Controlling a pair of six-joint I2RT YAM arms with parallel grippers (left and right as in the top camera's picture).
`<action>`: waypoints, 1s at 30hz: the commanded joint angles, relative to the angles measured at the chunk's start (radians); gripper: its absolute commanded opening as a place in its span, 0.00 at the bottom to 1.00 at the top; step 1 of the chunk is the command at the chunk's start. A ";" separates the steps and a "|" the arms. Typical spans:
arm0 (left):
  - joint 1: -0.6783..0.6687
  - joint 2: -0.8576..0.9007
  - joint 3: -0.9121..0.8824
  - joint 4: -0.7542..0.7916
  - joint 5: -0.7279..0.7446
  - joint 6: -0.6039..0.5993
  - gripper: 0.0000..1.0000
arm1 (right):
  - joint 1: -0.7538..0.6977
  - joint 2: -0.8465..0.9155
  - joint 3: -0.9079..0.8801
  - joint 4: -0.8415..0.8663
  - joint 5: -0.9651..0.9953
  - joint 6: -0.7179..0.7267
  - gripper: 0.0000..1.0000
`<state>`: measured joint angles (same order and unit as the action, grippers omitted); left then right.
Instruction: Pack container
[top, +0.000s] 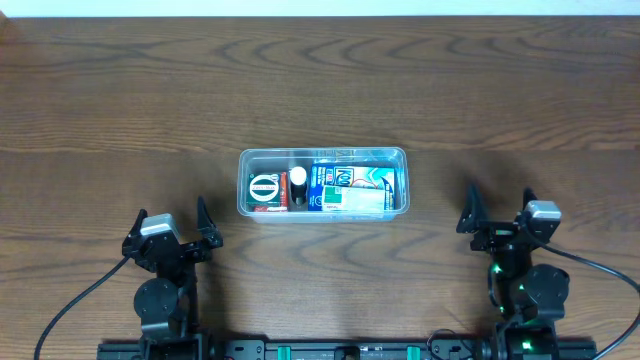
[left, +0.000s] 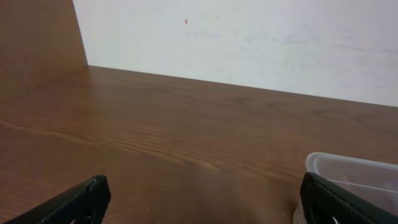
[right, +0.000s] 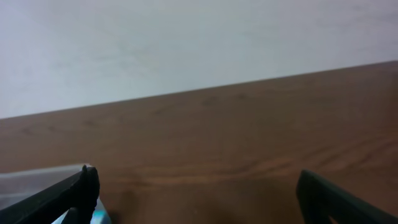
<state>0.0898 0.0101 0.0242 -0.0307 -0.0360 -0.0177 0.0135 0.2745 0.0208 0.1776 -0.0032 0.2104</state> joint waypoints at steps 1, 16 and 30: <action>0.004 -0.005 -0.020 -0.039 -0.015 0.018 0.98 | -0.017 -0.032 -0.015 -0.029 0.008 -0.038 0.99; 0.004 -0.005 -0.020 -0.039 -0.015 0.018 0.98 | -0.017 -0.204 -0.015 -0.254 0.014 -0.119 0.99; 0.004 -0.005 -0.020 -0.039 -0.016 0.018 0.98 | -0.016 -0.270 -0.015 -0.251 0.006 -0.118 0.99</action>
<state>0.0898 0.0105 0.0246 -0.0319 -0.0357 -0.0177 0.0029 0.0143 0.0071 -0.0681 -0.0010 0.1089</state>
